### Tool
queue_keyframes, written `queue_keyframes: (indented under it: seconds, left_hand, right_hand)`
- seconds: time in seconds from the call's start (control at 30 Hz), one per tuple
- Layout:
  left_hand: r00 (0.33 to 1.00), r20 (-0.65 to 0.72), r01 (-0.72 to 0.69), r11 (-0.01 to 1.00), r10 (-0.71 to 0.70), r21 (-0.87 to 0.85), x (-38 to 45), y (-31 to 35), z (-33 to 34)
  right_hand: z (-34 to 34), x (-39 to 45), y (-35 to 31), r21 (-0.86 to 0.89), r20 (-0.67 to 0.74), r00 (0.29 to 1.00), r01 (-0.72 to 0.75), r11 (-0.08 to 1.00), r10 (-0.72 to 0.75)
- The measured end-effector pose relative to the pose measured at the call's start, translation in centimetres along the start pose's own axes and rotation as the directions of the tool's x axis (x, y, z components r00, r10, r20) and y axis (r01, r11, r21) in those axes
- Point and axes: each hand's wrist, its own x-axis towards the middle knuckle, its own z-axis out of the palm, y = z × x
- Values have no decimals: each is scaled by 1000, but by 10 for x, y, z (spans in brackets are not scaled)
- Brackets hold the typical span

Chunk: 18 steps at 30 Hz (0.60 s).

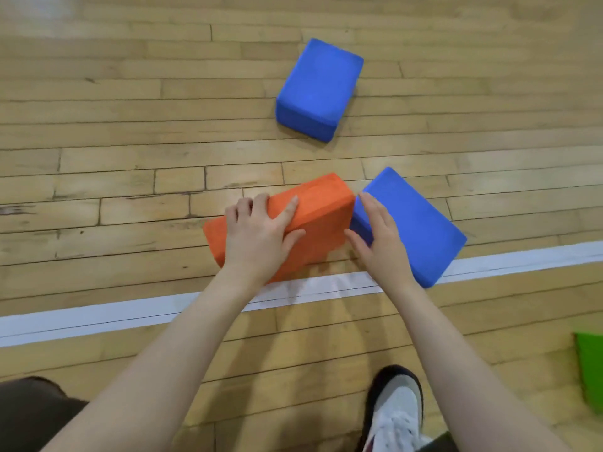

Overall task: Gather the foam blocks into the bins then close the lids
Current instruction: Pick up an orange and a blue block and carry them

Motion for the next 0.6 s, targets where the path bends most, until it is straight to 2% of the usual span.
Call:
queue_keyframes:
  seconds: [0.1,0.2,0.27,0.33,0.4,0.5,0.6]
  left_hand:
    - [992,-32,125,988,-123,89,14,30,3]
    - [986,-22,168,967,-167,191,29,47,4]
    - [976,92,178,968,-196,175,33,46,6]
    - [966,192,149,978,-176,145,30,42,11]
    - [964,220,138,988,-151,72,24,42,13]
    - [968,169,189,982,-185,-11,18,44,12]
    - [966,100,241,971,-239,-4,20,40,3]
  right_hand:
    - [-4,9,44,-215,42,988,-136,967,149]
    - [-4,18,70,-438,131,946,-214,873,298]
    - [-2,24,77,-521,159,923,-225,824,352]
    - [1,27,78,-555,163,911,-232,799,378]
    - [6,26,77,-594,140,920,-218,775,366]
    - [2,29,70,-607,92,938,-213,766,334]
    - [-3,37,48,-521,95,936,-243,818,339]
